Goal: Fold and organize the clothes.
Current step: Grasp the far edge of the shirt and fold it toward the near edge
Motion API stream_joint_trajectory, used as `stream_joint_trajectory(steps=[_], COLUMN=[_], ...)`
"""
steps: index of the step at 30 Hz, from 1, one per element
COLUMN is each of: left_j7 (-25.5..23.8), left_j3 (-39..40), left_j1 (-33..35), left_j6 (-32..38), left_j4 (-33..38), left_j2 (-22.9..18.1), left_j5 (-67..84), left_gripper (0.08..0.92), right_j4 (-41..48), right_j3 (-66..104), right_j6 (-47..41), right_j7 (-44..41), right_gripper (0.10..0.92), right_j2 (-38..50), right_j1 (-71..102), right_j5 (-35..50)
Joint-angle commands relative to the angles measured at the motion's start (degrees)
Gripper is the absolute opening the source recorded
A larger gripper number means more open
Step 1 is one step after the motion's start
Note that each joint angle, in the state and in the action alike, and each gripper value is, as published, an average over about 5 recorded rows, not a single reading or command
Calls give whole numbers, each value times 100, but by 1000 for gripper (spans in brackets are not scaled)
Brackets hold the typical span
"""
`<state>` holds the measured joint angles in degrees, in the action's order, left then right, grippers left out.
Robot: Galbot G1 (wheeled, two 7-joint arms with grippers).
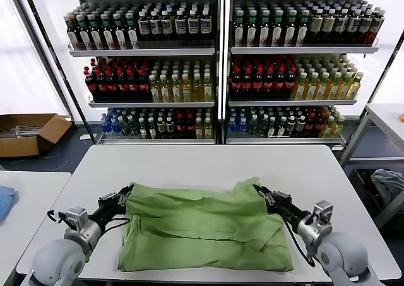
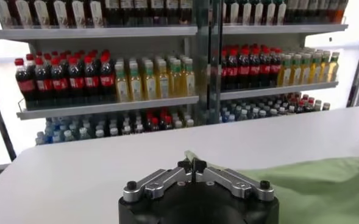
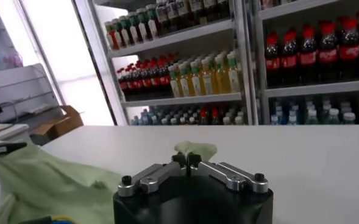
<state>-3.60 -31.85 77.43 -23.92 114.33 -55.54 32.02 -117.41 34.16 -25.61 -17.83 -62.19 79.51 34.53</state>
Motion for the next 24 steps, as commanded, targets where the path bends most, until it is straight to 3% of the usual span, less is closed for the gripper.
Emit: stream_joint_trajectory(steps=[1,10,17,21,24], left_j7=[-88,-331,-308,-269,-207], left_j3=[-629,-601,-624,-806,-1038], left_j1=[1524,2213,2181,2102,2030], left_j6=[-97,-79,-217,-316,-367], left_j4=[775,773,759,765,793], left_j2=[-236,-577,-675,-665,-656], left_j5=[-438,-1029,-1209,-1210,-1156], left_gripper=[87,87,89,136,221], right_j4=[-677,-530,-618,-568,-536], right_j3=[708,574,682,850,1087], right_j6=[316,434,466,621,830], right_j7=[-187,-49,-129,-239,-347], right_gripper=[111,111,126,217,321], right_j2=[-84,-182,-139,-88,-61], right_j1=[1705,2143,2289,2269,2204], right_j5=[-433,-708,-775,-880,-910])
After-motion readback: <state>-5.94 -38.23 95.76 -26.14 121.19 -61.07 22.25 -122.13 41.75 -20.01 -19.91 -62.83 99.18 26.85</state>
